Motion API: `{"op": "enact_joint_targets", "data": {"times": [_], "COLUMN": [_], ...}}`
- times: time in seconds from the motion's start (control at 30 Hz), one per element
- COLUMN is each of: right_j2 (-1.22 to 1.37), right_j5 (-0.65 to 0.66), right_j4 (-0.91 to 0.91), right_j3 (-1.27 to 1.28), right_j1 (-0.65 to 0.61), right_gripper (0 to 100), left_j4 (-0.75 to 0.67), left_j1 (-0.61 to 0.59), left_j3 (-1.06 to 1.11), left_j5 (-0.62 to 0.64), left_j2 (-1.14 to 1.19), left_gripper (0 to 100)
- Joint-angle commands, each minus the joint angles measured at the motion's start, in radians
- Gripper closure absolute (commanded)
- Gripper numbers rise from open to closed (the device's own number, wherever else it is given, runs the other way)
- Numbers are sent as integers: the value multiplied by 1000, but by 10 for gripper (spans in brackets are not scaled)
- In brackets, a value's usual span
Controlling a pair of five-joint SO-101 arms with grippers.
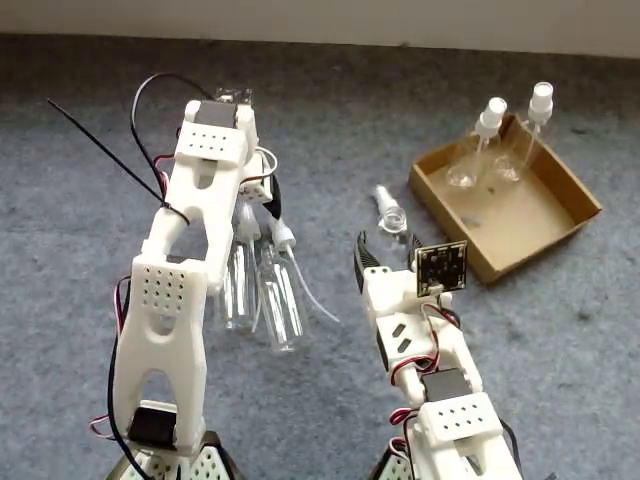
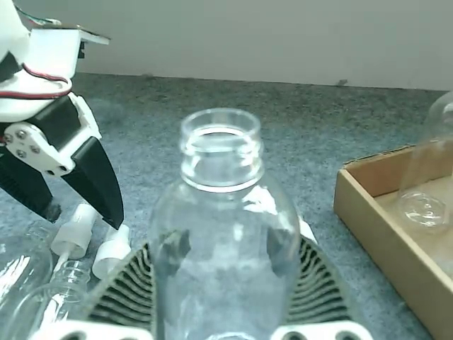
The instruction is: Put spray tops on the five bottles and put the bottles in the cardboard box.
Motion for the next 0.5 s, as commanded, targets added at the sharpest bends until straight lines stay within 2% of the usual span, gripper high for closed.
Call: {"op": "enact_joint_targets", "data": {"times": [0.0,0.2,0.47], "right_j2": [-18,-18,-18], "right_j5": [12,12,12], "right_j4": [-25,-25,-25], "right_j3": [82,82,82], "right_j1": [8,8,8], "right_gripper": [961,961,961], "left_j4": [14,15,14], "left_j1": [-30,-36,-24], "left_j3": [-36,-21,145], "left_j5": [8,6,6], "left_j2": [-7,-51,-173], "left_gripper": [783,783,783]}}
